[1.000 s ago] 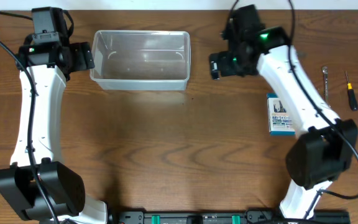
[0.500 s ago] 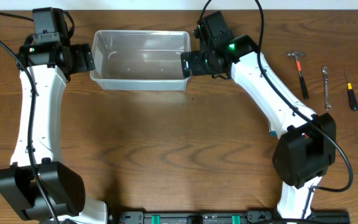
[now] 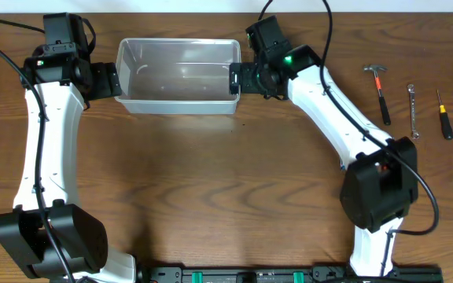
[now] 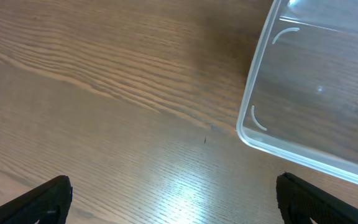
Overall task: Pack container
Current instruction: 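Lower the left gripper to the container's left end, right gripper to its right end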
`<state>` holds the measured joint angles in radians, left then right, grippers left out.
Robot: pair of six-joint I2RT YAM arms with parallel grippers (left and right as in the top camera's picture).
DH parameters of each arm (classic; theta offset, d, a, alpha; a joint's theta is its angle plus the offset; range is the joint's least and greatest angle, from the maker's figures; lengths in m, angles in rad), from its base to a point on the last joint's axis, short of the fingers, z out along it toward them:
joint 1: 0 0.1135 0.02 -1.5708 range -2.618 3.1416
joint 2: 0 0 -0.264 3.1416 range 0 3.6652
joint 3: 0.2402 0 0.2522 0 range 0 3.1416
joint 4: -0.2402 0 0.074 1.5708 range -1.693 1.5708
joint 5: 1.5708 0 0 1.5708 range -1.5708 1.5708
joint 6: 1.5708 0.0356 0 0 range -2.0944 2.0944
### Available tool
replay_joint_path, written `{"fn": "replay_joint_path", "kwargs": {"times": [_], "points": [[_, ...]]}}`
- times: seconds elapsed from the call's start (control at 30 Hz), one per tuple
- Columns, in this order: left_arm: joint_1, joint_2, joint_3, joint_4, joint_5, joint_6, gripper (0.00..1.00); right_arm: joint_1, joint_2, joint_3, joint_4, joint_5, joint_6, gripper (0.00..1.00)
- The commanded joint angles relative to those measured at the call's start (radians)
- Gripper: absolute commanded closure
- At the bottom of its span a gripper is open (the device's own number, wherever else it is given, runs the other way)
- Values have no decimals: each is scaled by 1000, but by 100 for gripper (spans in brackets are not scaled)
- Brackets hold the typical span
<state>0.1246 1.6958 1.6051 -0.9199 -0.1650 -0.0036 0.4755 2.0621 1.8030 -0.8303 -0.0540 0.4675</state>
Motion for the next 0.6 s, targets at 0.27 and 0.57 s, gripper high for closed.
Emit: {"fn": "replay_joint_path", "kwargs": {"times": [0.27, 0.57], "points": [[4, -6, 18, -7, -11, -10, 2, 10, 35, 69, -15, 65, 26, 1], [4, -6, 18, -11, -11, -10, 2, 10, 88, 82, -20, 42, 26, 1]]}}
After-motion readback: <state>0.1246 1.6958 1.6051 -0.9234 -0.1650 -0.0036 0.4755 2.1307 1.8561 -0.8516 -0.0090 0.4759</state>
